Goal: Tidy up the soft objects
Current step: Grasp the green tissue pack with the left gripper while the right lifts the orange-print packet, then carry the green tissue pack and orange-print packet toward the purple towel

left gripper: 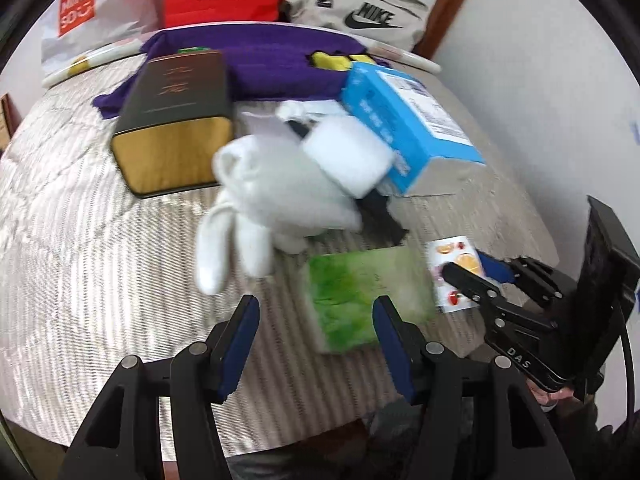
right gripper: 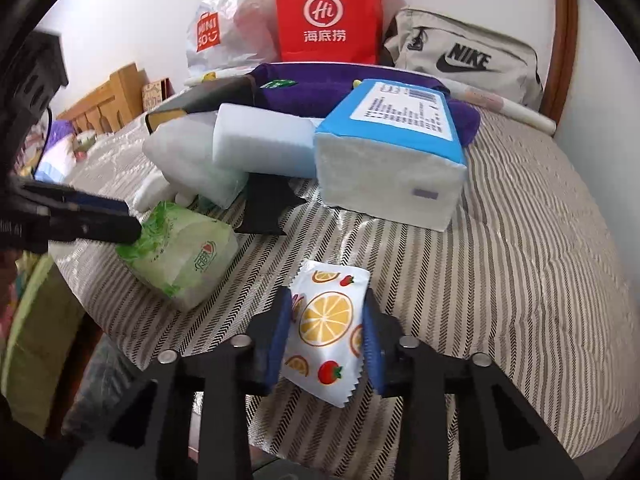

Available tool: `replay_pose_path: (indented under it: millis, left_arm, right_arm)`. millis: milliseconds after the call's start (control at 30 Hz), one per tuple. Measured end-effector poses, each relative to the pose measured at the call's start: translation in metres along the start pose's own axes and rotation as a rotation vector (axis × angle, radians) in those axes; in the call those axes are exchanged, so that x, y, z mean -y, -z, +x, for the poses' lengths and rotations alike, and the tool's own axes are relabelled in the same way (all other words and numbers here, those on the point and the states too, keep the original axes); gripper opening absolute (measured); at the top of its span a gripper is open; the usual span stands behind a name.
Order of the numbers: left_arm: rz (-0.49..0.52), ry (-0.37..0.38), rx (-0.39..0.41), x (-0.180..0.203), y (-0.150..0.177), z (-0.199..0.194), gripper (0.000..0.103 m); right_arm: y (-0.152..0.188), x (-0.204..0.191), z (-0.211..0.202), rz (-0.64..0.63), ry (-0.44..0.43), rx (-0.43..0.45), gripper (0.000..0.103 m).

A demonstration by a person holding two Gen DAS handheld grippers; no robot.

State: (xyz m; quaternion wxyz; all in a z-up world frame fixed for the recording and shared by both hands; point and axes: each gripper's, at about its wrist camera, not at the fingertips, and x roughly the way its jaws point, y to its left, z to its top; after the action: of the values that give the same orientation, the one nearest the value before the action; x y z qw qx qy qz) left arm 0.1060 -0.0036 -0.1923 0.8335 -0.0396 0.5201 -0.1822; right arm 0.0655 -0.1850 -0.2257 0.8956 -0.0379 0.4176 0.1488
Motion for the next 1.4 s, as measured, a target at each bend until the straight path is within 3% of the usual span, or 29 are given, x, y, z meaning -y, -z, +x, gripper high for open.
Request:
replay_pose_path:
  millis: [233, 333, 567, 600, 633, 800, 867, 1000, 1100, 1400]
  left_arm:
    - [-0.001, 0.028, -0.003, 0.021, -0.004, 0.015, 0.069]
    - [-0.008, -0.018, -0.024, 0.028, -0.003, 0.03, 0.071]
    - [0.03, -0.096, -0.001, 0.045, -0.003, 0.041, 0.087]
    - [0.04, -0.106, 0.001, 0.047, -0.003, 0.043, 0.088]
    - [0.051, -0.116, 0.005, 0.049, -0.002, 0.044, 0.089]
    - [0.067, -0.134, 0.021, 0.052, -0.001, 0.045, 0.091]
    - [0.067, -0.122, 0.032, 0.05, 0.0, 0.042, 0.089]
    - [0.067, -0.066, 0.052, 0.047, 0.002, 0.036, 0.065]
    - [0.068, -0.059, 0.072, 0.045, 0.004, 0.03, 0.053]
    - [0.058, -0.049, 0.138, 0.026, 0.006, 0.004, 0.034]
  right_arm:
    - [0.004, 0.007, -0.011, 0.009, -0.009, 0.007, 0.02]
    - [0.006, 0.013, -0.014, 0.024, -0.004, 0.01, 0.019]
    - [0.011, 0.021, -0.015, 0.05, -0.007, 0.009, 0.019]
    - [0.011, 0.021, -0.014, 0.051, -0.01, 0.007, 0.021]
    - [0.012, 0.022, -0.013, 0.054, -0.022, -0.004, 0.029]
    - [0.014, 0.017, -0.014, 0.026, -0.019, 0.007, 0.034]
    - [0.016, 0.016, -0.014, 0.024, -0.013, 0.018, 0.034]
    - [0.017, 0.019, -0.015, 0.036, -0.022, 0.028, 0.026]
    - [0.015, 0.024, -0.016, 0.068, -0.045, 0.028, 0.018]
    - [0.01, 0.023, -0.019, 0.077, -0.058, 0.031, 0.012]
